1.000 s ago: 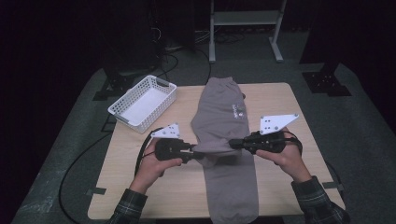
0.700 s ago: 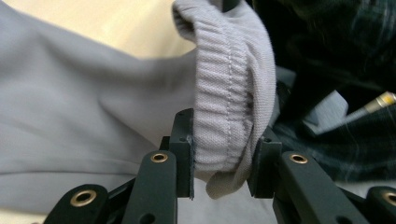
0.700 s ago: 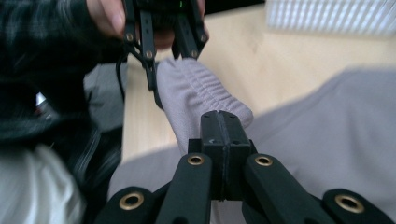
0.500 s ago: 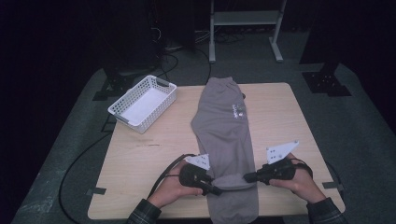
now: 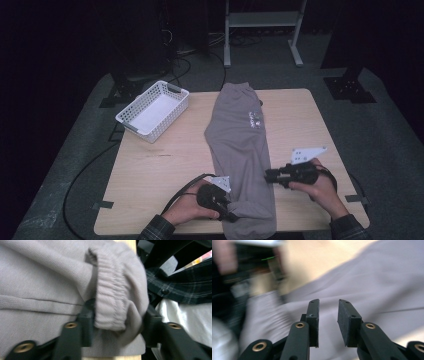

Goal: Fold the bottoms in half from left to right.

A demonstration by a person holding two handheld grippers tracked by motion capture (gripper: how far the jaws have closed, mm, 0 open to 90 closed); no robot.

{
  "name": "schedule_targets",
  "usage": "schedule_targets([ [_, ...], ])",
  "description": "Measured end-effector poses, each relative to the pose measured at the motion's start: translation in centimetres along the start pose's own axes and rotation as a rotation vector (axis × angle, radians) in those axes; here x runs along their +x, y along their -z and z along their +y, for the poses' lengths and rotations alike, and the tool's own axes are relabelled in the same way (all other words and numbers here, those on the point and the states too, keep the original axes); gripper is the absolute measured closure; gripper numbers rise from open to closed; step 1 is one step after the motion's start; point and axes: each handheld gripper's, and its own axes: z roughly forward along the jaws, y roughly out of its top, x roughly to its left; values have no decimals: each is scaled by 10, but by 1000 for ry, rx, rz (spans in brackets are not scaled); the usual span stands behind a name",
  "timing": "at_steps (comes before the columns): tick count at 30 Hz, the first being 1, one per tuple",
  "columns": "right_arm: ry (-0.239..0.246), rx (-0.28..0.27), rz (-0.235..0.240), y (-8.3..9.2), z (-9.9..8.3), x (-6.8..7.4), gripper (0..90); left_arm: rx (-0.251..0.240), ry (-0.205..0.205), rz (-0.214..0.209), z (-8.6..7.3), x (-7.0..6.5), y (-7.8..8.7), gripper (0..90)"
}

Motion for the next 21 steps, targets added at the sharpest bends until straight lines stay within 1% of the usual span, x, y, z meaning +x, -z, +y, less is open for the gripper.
schedule_targets([
  [1,-8,-2,-56,-2,2,-8,678,-12,-11,0,1,0,4,456],
  [2,-19,0,-93,-4,2,-16,672,-26,-20,-7,2,0,9,425],
  [3,-34,5,-106,-6,3,-23,659,-50,-22,-10,3,-1,14,404],
  [4,-51,-1,-128,-8,2,-30,647,-73,-25,-11,4,0,20,383],
  [5,-60,7,-150,-11,1,-35,639,-94,-28,-10,5,1,25,369],
  [6,-57,28,-161,-14,0,-39,632,-123,-26,-4,5,2,32,359],
  [7,-57,39,-177,-18,0,-43,622,-131,-26,6,5,4,36,352],
  [8,-65,38,-183,-19,0,-46,621,-142,-25,27,4,7,40,352],
  [11,-69,57,-207,-28,2,-53,605,-150,13,120,5,21,45,374],
  [12,-75,52,-206,-31,3,-57,603,-150,26,152,5,27,46,385],
  [13,-81,63,-212,-35,3,-59,596,-161,42,184,6,33,46,391],
  [15,-66,94,-238,-43,4,-63,594,-165,61,270,9,44,47,413],
  [16,-67,88,-244,-46,4,-66,594,-177,73,308,10,49,47,417],
  [17,-71,82,-243,-49,6,-67,594,-188,78,346,12,54,48,426],
  [19,-66,80,-243,-54,9,-70,592,-196,89,421,16,62,47,439],
  [21,-65,92,-227,-60,11,-71,590,-168,74,478,18,69,43,462],
])
